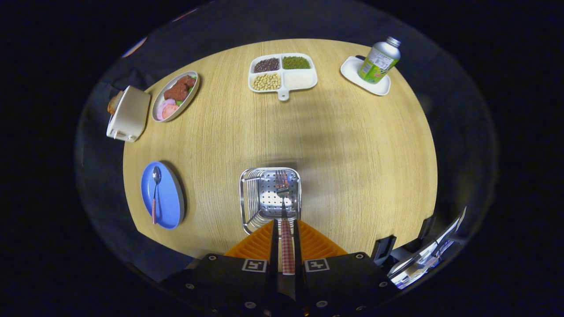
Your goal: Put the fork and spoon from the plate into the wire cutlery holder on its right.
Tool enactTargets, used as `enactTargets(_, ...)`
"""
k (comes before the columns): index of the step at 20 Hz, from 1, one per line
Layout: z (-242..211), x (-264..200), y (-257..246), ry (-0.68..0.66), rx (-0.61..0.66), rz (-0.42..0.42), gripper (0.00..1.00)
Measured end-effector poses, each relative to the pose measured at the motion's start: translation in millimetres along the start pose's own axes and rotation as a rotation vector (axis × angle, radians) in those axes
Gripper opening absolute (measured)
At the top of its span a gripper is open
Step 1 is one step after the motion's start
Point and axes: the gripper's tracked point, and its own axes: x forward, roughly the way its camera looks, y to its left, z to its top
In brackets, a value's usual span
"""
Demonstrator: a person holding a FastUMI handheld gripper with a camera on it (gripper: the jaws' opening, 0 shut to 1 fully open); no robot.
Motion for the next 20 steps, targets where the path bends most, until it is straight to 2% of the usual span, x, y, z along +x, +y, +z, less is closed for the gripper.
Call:
enactTargets(3,31.5,-17.8,6.4,-0.201,0.065,0.012,0.19)
enactTargets(5,50.4,-32.9,8.3,-0.331,0.098,0.009,0.31)
enactTargets(7,64.4,-51.7,10.4,-0.457,0.118,-0.004,0.47)
enactTargets(12,90.7,-101.0,8.6,-0.742,0.138,-0.068,0.78)
enactTargets(16,99.2,-129.2,17.1,-0.902,0.115,-0.137,0.88)
enactTargets(20,106.5,-159.4,34.9,-1.055,0.087,-0.185,0.90)
